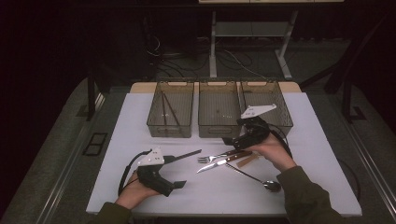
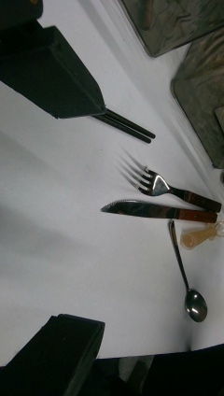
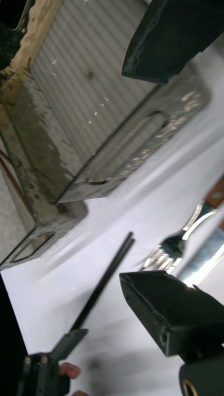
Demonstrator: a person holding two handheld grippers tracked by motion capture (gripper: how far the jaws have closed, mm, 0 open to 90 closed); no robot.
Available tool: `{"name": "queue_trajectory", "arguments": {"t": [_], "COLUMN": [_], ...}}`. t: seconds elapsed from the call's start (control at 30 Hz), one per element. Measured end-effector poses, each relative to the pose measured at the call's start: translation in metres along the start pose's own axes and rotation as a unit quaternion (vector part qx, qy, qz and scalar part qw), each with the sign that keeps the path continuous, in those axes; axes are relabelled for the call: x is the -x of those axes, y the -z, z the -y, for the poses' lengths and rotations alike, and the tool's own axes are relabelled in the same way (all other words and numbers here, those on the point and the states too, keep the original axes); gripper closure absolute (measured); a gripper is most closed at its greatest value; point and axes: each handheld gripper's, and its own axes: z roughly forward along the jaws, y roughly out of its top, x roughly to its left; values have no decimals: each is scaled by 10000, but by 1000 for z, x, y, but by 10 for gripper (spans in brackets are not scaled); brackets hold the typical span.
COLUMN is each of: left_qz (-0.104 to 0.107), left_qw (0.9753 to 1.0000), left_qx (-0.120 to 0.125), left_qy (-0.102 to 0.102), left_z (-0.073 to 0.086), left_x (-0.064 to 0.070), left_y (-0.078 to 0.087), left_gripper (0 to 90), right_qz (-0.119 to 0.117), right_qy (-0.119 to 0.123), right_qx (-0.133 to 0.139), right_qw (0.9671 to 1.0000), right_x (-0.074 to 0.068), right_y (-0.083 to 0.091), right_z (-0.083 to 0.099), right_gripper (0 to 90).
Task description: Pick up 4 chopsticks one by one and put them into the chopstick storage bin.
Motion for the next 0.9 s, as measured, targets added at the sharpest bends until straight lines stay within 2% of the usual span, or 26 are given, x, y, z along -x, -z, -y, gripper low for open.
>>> {"name": "queue_trajectory", "arguments": {"t": [0.1,0.37,0.5,0.9], "left_qz": [-11,-44,-61,-74], "left_qw": [10000,10000,10000,9999], "left_qx": [-24,-18,1,-60], "left_qy": [-21,14,14,-41], "left_z": [0,0,0,0], "left_x": [0,-2,-1,-1], "left_y": [1,1,2,2], "left_gripper": [0,0,0,0], "right_qz": [150,446,509,655], "right_qy": [33,-161,-259,-472], "right_qx": [65,218,390,487], "right_qw": [9999,9986,9976,9955], "right_x": [1,3,1,-5], "right_y": [10,37,50,77], "right_z": [13,50,67,110], "right_gripper": [30,30,30,30]}}
